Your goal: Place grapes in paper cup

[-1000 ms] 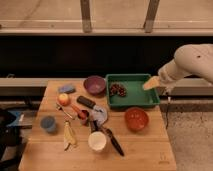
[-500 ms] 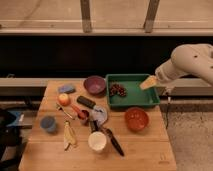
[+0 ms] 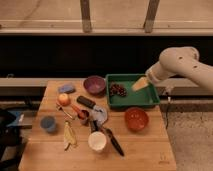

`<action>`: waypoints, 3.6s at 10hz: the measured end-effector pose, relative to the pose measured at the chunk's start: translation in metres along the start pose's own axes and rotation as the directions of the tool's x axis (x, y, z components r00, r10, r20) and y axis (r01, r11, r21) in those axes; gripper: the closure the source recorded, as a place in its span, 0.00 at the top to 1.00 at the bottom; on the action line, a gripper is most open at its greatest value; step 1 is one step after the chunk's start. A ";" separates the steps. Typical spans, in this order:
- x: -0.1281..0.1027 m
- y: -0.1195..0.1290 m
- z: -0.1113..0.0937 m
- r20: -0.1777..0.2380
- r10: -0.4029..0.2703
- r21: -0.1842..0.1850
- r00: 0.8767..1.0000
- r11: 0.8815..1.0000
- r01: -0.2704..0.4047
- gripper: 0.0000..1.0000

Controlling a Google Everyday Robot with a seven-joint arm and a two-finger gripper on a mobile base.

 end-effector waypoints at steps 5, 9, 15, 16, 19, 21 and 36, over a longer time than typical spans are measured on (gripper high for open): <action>-0.033 -0.002 0.061 0.015 -0.031 -0.149 0.999 0.988 0.033 0.80; -0.044 -0.006 0.072 0.016 -0.032 -0.160 0.999 0.987 0.034 0.80; -0.035 0.007 0.083 0.007 -0.051 -0.139 0.999 0.989 0.052 0.80; -0.034 0.013 0.090 0.001 -0.062 -0.129 0.998 0.990 0.061 0.80; -0.034 0.023 0.108 -0.003 -0.074 -0.102 0.997 0.992 0.073 0.80; -0.036 0.026 0.121 -0.004 -0.081 -0.092 0.997 0.993 0.080 0.80; -0.050 0.019 0.217 0.034 -0.039 -0.203 0.999 0.978 0.045 0.80</action>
